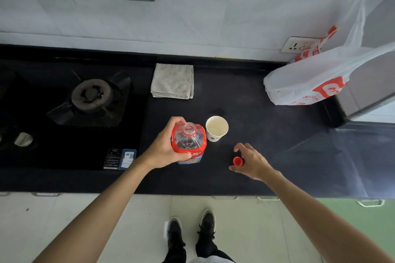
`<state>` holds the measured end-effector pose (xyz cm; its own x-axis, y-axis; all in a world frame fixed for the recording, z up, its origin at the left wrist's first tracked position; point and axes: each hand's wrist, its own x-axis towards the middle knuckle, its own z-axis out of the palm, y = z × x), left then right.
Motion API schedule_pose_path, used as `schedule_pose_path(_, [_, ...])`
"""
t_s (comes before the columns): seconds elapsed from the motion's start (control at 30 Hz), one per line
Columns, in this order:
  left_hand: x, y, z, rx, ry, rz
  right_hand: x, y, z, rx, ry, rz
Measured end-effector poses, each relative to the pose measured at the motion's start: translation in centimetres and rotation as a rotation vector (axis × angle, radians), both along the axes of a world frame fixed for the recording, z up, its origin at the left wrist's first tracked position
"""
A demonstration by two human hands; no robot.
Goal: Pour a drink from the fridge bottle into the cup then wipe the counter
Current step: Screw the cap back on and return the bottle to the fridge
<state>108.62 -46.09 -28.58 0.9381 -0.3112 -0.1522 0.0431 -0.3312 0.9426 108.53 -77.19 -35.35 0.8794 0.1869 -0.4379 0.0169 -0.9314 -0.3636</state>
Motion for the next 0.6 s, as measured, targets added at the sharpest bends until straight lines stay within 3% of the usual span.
schedule_pose_path(0.4, [-0.2,0.0,-0.2,0.001,-0.003,0.004,-0.7,0.4,-1.1,0.088,-0.045,0.000])
schedule_pose_path(0.6, [-0.3,0.0,0.0,-0.006,0.004,0.002,0.4,2.5,4.6,0.421,-0.217,0.091])
